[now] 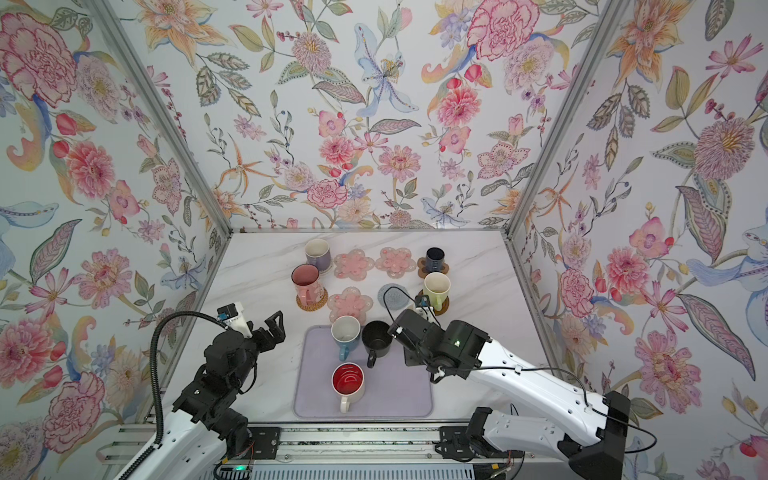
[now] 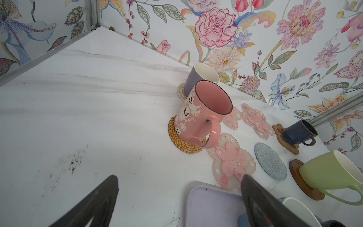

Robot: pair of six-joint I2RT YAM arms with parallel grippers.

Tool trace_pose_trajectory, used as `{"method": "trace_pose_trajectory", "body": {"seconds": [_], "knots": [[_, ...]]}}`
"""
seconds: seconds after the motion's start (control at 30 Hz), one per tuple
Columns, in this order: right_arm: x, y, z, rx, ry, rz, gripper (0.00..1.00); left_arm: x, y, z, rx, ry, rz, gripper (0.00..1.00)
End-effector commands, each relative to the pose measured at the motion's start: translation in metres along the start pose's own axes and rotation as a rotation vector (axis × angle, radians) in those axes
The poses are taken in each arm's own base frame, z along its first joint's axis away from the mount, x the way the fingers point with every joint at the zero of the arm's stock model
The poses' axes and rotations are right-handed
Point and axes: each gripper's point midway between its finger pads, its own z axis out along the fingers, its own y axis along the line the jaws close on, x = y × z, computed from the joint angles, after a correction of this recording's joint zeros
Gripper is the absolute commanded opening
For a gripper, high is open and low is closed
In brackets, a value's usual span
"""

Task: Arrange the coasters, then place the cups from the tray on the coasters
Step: 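Lift the cream mug with the right gripper and carry it beyond the tray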

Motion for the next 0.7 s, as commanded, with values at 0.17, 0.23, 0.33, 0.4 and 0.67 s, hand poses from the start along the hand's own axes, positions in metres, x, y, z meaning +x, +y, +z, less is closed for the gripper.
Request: {"method": "trace_pose_trajectory", "body": {"seconds": [0.17, 0.23, 0.33, 0.4, 0.67], "knots": [[-0.104, 0.020, 0.035, -0.032, -0.147, -0.078, 0.00, 0.004, 0.013, -0.006, -0.056, 0.024, 0.024, 0.99], [-0.123, 0.019, 0.045, -0.037, -0.155, -0.076, 0.00, 0.004, 0.013, -0.007, -0.054, 0.023, 0.021, 0.99], [-0.145, 0.024, 0.064, -0.055, -0.148, -0.086, 0.00, 0.004, 0.015, -0.008, -0.060, 0.021, 0.015, 0.99], [-0.156, 0.023, 0.080, -0.051, -0.131, -0.091, 0.00, 0.002, 0.015, -0.009, -0.060, 0.017, 0.013, 0.99], [-0.201, 0.011, 0.129, -0.047, -0.098, -0.090, 0.00, 0.002, 0.016, -0.011, -0.071, 0.033, 0.016, 0.99]]}}
